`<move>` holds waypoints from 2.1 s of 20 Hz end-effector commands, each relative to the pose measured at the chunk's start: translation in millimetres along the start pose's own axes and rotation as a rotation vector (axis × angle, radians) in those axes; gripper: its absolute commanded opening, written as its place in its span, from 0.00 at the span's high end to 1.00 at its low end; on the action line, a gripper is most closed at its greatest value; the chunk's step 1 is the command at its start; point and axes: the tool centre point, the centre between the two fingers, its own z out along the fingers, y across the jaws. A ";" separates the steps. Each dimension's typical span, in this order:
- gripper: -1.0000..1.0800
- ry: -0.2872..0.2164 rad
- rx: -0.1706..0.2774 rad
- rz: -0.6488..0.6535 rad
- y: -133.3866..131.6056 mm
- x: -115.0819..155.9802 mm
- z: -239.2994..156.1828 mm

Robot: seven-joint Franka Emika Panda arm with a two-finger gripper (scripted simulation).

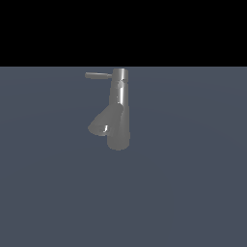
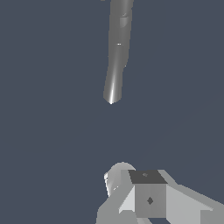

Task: Turn on the faucet by rotating a designated handle.

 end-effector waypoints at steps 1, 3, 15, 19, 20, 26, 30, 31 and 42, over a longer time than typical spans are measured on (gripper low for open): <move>1.00 0.000 0.000 0.000 0.0 0.0 0.0; 1.00 0.001 0.002 0.001 -0.6 -0.2 -0.3; 1.00 0.017 0.016 0.072 -7.8 10.0 -4.8; 1.00 0.016 0.009 0.123 -8.5 22.1 -5.5; 1.00 0.016 0.006 0.138 -8.7 25.9 -5.6; 1.00 0.017 -0.010 0.256 -10.8 55.2 -5.1; 1.00 0.019 -0.022 0.350 -12.8 79.3 -2.8; 1.00 0.020 -0.025 0.373 -13.4 85.3 -2.0; 1.00 0.030 -0.047 0.625 -20.8 152.8 14.2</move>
